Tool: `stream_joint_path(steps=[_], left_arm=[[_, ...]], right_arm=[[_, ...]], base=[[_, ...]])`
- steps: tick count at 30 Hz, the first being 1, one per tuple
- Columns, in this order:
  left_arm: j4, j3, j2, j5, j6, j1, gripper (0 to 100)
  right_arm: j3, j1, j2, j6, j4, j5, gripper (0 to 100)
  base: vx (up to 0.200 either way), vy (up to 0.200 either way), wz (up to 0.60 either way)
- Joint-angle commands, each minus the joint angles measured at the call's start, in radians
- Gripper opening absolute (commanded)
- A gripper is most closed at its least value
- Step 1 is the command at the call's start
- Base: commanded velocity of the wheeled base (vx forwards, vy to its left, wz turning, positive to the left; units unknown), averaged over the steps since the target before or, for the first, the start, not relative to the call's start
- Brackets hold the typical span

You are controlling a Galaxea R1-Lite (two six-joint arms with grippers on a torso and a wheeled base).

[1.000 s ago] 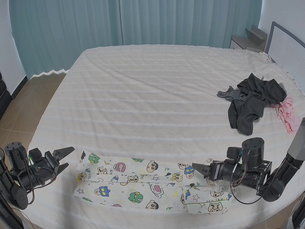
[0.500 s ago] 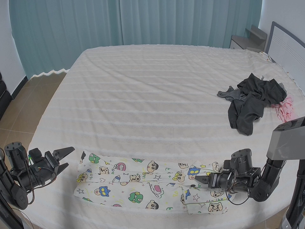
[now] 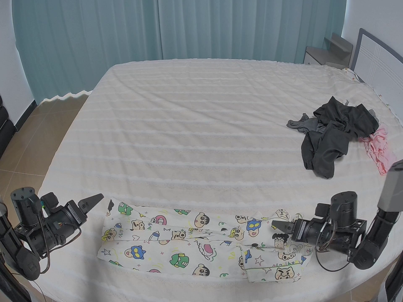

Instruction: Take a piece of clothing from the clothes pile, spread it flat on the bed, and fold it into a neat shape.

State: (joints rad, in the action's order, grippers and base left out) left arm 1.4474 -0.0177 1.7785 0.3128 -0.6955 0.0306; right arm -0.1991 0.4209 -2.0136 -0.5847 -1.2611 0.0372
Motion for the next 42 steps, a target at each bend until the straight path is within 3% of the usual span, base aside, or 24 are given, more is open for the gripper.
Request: stream_joint_path(steps=[1, 3, 6, 8, 9, 10, 14, 21, 26, 42], left_arm=[[-0.085, -0.058, 0.05, -0.126, 0.286, -0.064, 100], [-0.171, -0.107, 0.073, -0.153, 0.357, -0.057, 100], [-0.414, -0.205, 0.073, -0.155, 0.436, -0.055, 100], [-0.638, -0.308, 0.071, -0.146, 0.47, -0.06, 100], [-0.638, -0.308, 0.071, -0.146, 0.47, -0.06, 100], [-0.76, -0.378, 0.075, -0.11, 0.498, -0.058, 100], [-0.866, -0.452, 0.081, -0.015, 0.521, -0.055, 100], [-0.897, -0.507, 0.222, -0.035, 0.64, -0.06, 100], [-0.892, -0.547, 0.309, -0.112, 0.645, -0.06, 100], [-0.886, -0.597, 0.424, -0.106, 0.634, -0.08, 100]], right_arm=[[0.15, -0.016, 0.372, -0.026, -0.04, -0.02, 100], [0.181, -0.024, 0.466, -0.024, -0.035, -0.042, 100], [0.199, -0.062, 0.624, -0.027, 0.003, -0.073, 100], [0.195, -0.111, 0.71, -0.006, 0.108, -0.076, 100], [0.195, -0.111, 0.71, -0.006, 0.108, -0.076, 100], [0.17, -0.129, 0.768, 0.028, 0.19, -0.079, 100], [0.147, -0.129, 0.866, 0.043, 0.321, -0.069, 100], [0.109, -0.12, 0.932, 0.045, 0.407, -0.068, 100], [0.11, -0.082, 0.952, 0.054, 0.44, -0.068, 100], [0.116, -0.079, 0.948, 0.054, 0.442, -0.063, 100]], base=[[0.0, 0.0, 0.0], [0.0, 0.0, 0.0], [0.0, 0.0, 0.0], [0.0, 0.0, 0.0], [0.0, 0.0, 0.0], [0.0, 0.0, 0.0], [0.0, 0.0, 0.0], [0.0, 0.0, 0.0], [0.0, 0.0, 0.0], [0.0, 0.0, 0.0]])
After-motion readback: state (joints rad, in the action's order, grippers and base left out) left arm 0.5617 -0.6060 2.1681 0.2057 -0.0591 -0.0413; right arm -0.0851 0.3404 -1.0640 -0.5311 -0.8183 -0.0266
